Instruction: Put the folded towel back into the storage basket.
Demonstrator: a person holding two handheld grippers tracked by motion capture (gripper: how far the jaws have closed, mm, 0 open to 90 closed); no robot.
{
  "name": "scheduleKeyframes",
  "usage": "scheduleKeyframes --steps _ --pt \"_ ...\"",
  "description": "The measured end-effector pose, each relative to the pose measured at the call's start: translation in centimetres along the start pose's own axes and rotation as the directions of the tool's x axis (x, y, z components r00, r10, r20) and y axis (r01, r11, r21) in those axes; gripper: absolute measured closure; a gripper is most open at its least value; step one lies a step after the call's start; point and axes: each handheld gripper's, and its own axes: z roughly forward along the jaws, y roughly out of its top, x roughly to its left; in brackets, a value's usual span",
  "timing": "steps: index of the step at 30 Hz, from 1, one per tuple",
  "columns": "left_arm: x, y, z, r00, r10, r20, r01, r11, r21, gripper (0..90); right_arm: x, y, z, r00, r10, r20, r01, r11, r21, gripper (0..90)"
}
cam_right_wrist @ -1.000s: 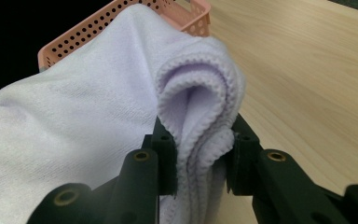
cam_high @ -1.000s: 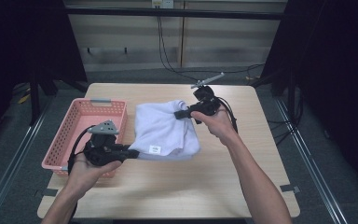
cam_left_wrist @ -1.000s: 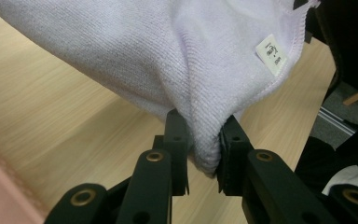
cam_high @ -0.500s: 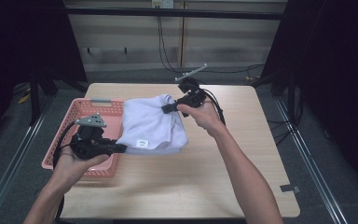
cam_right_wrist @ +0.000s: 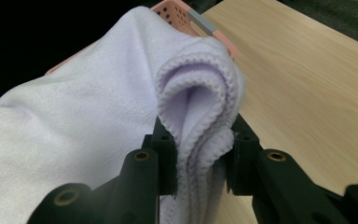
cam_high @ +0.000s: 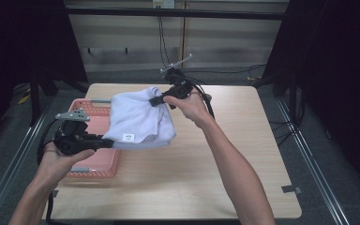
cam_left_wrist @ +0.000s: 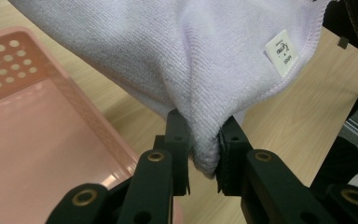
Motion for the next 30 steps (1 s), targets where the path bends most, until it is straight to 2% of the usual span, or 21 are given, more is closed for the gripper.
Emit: scheduleKeyframes --steps 9,18,23,30 --pt "1.4 -1.6 -1.8 0.9989 -0.043 -0.016 0.043 0.9987 -0.026 77.9 1.4 2.3 2.3 0.9993 -0.024 -0.027 0.024 1.000 0.006 69.7" --pt "2.8 -2.6 -3.6 0.9966 -0.062 -0.054 0.060 0.9979 -0.026 77.9 2.2 3.4 4.4 0.9983 -0.022 -0.055 0.022 1.000 0.013 69.7" --pt "3.8 -3.2 -4.6 0.9941 -0.086 -0.067 0.084 0.9960 -0.031 78.0 3.0 4.0 5.3 0.9976 -0.022 -0.065 0.022 1.000 0.012 69.7" --pt "4.5 -4.1 -5.2 0.9909 -0.104 -0.086 0.102 0.9945 -0.024 78.0 3.5 4.4 6.9 0.9966 -0.017 -0.081 0.019 0.999 0.027 69.7"
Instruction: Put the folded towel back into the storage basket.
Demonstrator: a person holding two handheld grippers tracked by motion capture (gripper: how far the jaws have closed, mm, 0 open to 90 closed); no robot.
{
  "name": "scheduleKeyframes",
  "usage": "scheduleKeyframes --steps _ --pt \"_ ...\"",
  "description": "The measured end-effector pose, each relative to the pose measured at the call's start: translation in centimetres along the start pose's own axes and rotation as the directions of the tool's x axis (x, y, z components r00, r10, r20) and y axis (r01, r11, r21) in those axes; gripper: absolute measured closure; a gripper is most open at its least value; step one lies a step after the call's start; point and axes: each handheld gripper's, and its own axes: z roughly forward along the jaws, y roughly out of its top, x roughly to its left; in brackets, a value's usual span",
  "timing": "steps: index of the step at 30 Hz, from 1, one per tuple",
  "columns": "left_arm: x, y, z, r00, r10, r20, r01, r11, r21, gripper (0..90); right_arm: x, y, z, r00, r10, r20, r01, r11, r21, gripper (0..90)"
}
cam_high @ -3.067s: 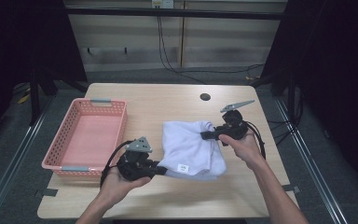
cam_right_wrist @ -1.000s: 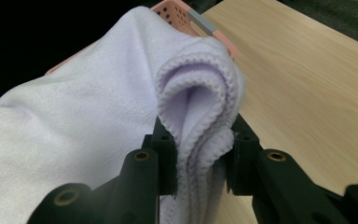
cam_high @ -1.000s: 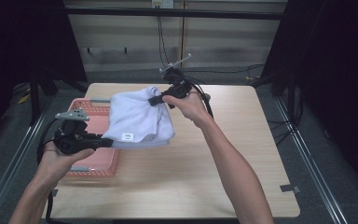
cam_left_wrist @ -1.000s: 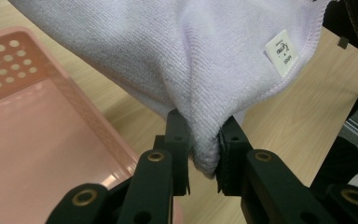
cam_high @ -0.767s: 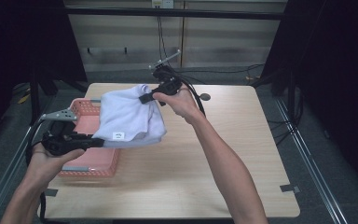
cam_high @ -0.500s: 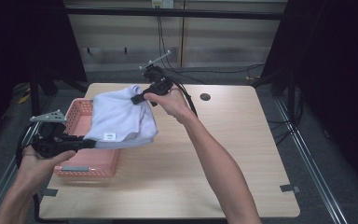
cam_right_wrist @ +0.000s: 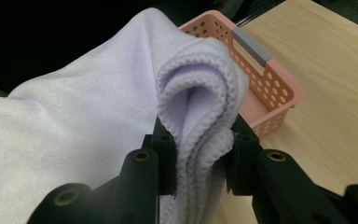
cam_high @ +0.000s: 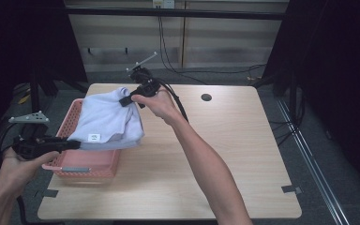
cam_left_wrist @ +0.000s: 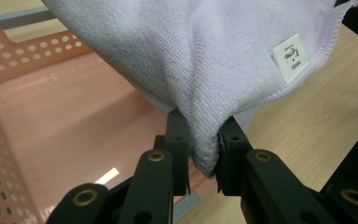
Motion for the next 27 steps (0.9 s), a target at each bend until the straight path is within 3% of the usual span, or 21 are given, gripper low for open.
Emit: scheduleKeyframes --steps 5,27 --pt "0.5 -0.1 -0.5 0.9998 -0.004 -0.018 0.004 0.9998 0.020 78.1 0.2 0.4 1.0 1.0000 -0.001 -0.002 0.001 1.000 0.013 69.7" --pt "3.0 -2.6 -2.7 0.9944 -0.083 -0.066 0.082 0.9965 -0.011 78.2 1.2 1.7 5.5 0.9983 0.018 -0.054 -0.017 1.000 0.015 69.7"
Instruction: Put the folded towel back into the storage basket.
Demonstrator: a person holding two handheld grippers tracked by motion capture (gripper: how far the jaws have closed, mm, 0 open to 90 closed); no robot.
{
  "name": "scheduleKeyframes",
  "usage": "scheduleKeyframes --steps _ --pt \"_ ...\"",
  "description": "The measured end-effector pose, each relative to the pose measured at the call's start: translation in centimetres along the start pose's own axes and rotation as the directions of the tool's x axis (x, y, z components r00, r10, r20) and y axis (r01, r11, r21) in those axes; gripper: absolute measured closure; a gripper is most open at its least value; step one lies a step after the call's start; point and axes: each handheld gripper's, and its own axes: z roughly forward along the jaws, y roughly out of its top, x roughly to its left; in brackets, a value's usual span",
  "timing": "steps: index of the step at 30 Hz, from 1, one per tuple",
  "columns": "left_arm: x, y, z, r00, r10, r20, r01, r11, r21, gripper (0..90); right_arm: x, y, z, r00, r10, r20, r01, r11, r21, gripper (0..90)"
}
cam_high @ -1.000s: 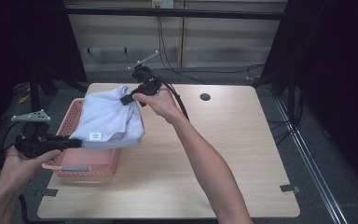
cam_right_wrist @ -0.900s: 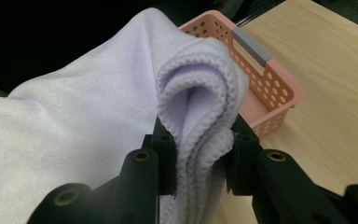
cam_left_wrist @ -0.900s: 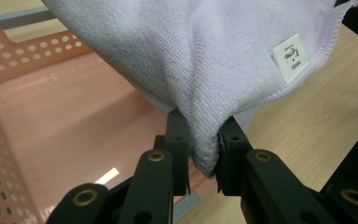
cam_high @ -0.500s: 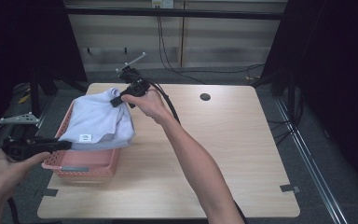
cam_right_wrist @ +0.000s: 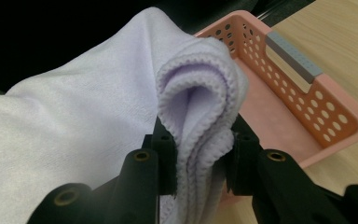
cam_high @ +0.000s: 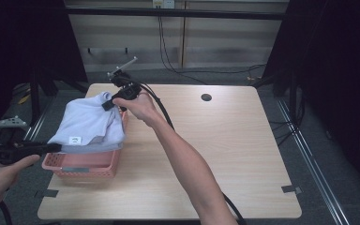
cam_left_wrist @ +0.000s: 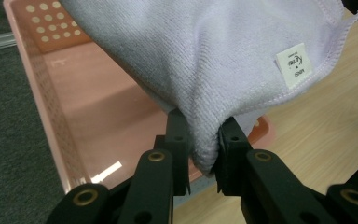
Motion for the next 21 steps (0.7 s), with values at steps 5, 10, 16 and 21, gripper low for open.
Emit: scheduleKeyframes --steps 5,10,16,21 --pt "0.6 -0.4 -0.5 0.9997 -0.020 -0.011 0.020 0.9998 0.003 78.1 0.2 0.0 0.9 0.9998 0.007 -0.018 -0.007 1.000 -0.004 69.8" --pt "1.2 -0.9 -0.7 0.9991 -0.033 -0.027 0.033 0.9994 -0.003 78.2 0.4 0.1 2.0 0.9998 0.010 -0.020 -0.010 1.000 -0.001 69.8" --pt "2.0 -1.8 -0.2 0.9978 -0.049 -0.046 0.050 0.9987 0.014 78.2 0.5 -0.1 3.1 0.9997 0.020 -0.014 -0.020 1.000 -0.002 69.8" --pt "2.7 -2.4 0.2 0.9945 -0.078 -0.070 0.080 0.9965 0.024 78.2 0.4 -0.5 4.4 0.9995 0.032 0.004 -0.032 0.999 -0.001 69.7"
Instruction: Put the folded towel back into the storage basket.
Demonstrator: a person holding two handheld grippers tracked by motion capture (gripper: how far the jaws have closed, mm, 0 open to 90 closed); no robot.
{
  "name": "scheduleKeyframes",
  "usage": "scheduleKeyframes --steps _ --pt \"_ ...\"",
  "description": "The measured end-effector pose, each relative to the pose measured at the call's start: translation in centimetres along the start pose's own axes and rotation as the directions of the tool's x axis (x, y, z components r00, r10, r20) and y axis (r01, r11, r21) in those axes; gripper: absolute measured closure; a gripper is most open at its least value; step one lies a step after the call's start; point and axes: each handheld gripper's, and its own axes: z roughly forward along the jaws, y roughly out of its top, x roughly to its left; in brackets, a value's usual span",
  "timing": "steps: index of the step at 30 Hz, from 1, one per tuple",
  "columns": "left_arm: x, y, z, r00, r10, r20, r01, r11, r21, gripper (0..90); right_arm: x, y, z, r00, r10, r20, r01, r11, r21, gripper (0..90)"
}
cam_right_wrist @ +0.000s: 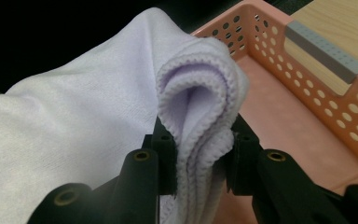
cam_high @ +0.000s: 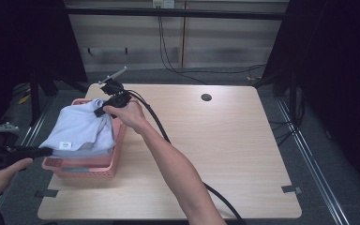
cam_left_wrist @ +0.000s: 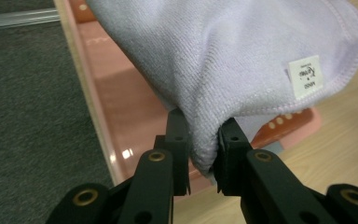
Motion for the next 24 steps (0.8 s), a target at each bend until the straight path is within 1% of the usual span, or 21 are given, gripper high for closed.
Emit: scheduleKeyframes --steps 1,3,4,5,6,8,9,12,13,14,15,16,17,19,21,22,23,24 --pt "0.1 -0.2 0.2 1.0000 -0.001 0.000 0.001 1.0000 0.002 78.2 0.0 -0.1 0.3 1.0000 0.000 0.002 0.000 1.000 0.002 69.8" --pt "0.3 -0.5 0.6 0.9999 -0.014 0.003 0.014 0.9998 0.012 78.2 -0.1 -0.4 0.7 1.0000 0.008 -0.001 -0.008 1.000 0.002 69.7" --pt "0.3 -0.5 0.6 0.9999 -0.014 0.003 0.014 0.9998 0.012 78.2 -0.1 -0.4 0.7 1.0000 0.008 -0.001 -0.008 1.000 0.002 69.7" --pt "0.2 -0.8 1.0 0.9997 -0.022 0.004 0.022 0.9997 0.009 78.2 -0.3 -0.7 1.1 0.9999 0.011 0.007 -0.011 1.000 0.010 69.7" --pt "0.3 -0.9 1.2 0.9999 -0.017 0.003 0.017 0.9998 0.015 78.2 -0.4 -0.9 1.3 0.9999 0.012 0.012 -0.012 1.000 0.014 69.7" --pt "0.3 -1.0 2.0 0.9999 -0.015 -0.007 0.015 0.9993 0.035 78.1 -0.7 -1.2 1.5 0.9997 0.016 0.017 -0.016 1.000 0.009 69.7" --pt "0.3 -1.0 2.2 0.9999 -0.013 -0.009 0.014 0.9991 0.041 78.1 -0.8 -1.3 1.6 0.9994 0.027 0.020 -0.027 1.000 0.009 69.7" --pt "0.3 -0.9 2.7 0.9994 -0.025 -0.024 0.026 0.9988 0.042 78.0 -1.1 -1.7 2.0 0.9986 0.036 0.039 -0.036 0.999 0.009 69.7" --pt "0.3 -0.9 2.9 0.9991 -0.019 -0.038 0.021 0.9985 0.051 78.0 -1.3 -1.8 2.0 0.9985 0.037 0.040 -0.037 0.999 0.006 69.7" --pt "0.4 -0.8 3.0 0.9993 -0.015 -0.035 0.017 0.9981 0.059 78.0 -1.4 -1.8 2.1 0.9980 0.049 0.039 -0.050 0.999 0.005 69.6" --pt "0.5 -0.8 3.2 0.9990 -0.026 -0.037 0.028 0.9981 0.055 78.0 -1.5 -2.0 2.2 0.9978 0.051 0.041 -0.052 0.999 0.004 69.6" --pt "0.7 -0.9 3.3 0.9989 -0.029 -0.038 0.031 0.9979 0.057 78.0 -1.6 -2.1 2.3 0.9978 0.050 0.044 -0.051 0.999 0.003 69.6" --pt "0.8 -0.9 3.5 0.9987 -0.035 -0.038 0.037 0.9975 0.060 78.0 -1.7 -2.3 2.4 0.9973 0.059 0.045 -0.059 0.998 0.001 69.6" --pt "0.8 -0.9 3.8 0.9983 -0.026 -0.052 0.030 0.9959 0.085 78.0 -1.9 -2.5 2.7 0.9971 0.063 0.043 -0.063 0.998 0.003 69.5" --pt "0.8 -1.0 4.0 0.9976 -0.028 -0.063 0.034 0.9954 0.089 78.0 -2.0 -2.7 3.0 0.9966 0.066 0.049 -0.066 0.998 0.003 69.5" --pt "0.8 -1.1 4.2 0.9968 -0.037 -0.071 0.043 0.9947 0.093 77.9 -2.0 -2.8 3.1 0.9966 0.067 0.049 -0.067 0.998 0.004 69.5" --pt "1.0 -1.0 4.2 0.9962 -0.033 -0.080 0.042 0.9933 0.108 77.9 -2.0 -2.9 3.3 0.9962 0.069 0.052 -0.070 0.997 0.010 69.4" --pt "1.1 -1.1 4.3 0.9964 -0.033 -0.078 0.042 0.9924 0.115 78.0 -2.0 -3.0 3.4 0.9961 0.074 0.049 -0.074 0.997 0.016 69.3"
